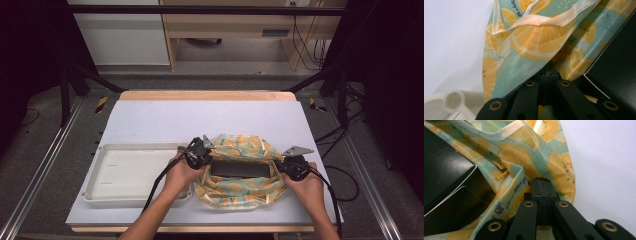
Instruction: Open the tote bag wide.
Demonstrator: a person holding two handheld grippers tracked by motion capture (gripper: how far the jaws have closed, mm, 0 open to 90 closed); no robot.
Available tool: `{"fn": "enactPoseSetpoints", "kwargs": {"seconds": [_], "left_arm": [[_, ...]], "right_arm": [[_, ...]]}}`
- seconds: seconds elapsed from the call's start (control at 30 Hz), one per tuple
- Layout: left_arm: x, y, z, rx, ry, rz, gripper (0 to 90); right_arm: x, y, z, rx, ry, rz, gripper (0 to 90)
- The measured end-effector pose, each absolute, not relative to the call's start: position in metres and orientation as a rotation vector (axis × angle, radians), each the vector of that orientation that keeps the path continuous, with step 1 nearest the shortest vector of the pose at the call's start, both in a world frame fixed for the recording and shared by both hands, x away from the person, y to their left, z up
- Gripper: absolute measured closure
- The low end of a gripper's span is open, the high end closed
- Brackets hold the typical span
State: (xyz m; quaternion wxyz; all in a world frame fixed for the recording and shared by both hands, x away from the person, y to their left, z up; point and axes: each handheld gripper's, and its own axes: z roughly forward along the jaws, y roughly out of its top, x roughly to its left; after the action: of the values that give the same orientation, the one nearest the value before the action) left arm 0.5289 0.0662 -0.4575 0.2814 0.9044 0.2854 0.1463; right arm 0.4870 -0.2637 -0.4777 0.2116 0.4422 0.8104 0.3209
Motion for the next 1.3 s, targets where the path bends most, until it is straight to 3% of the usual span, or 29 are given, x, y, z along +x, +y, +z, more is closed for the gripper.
{"fn": "enactPoseSetpoints", "kwargs": {"seconds": [0.33, 0.8, 0.97, 1.3], "left_arm": [[0.528, 0.068, -0.460, 2.404, 0.769, 0.402, 90.0], [0.494, 0.081, -0.417, 2.246, 0.668, 0.454, 90.0], [0.480, 0.084, -0.420, 2.326, 0.675, 0.489, 90.0], [0.482, 0.081, -0.440, 2.388, 0.710, 0.470, 90.0]], "right_arm": [[0.484, -0.263, -0.475, 1.187, 2.239, 0.884, 90.0], [0.436, -0.260, -0.427, 1.043, 2.159, 1.069, 90.0], [0.423, -0.258, -0.440, 1.025, 2.244, 1.009, 90.0], [0.437, -0.264, -0.474, 1.093, 2.346, 0.904, 90.0]]}}
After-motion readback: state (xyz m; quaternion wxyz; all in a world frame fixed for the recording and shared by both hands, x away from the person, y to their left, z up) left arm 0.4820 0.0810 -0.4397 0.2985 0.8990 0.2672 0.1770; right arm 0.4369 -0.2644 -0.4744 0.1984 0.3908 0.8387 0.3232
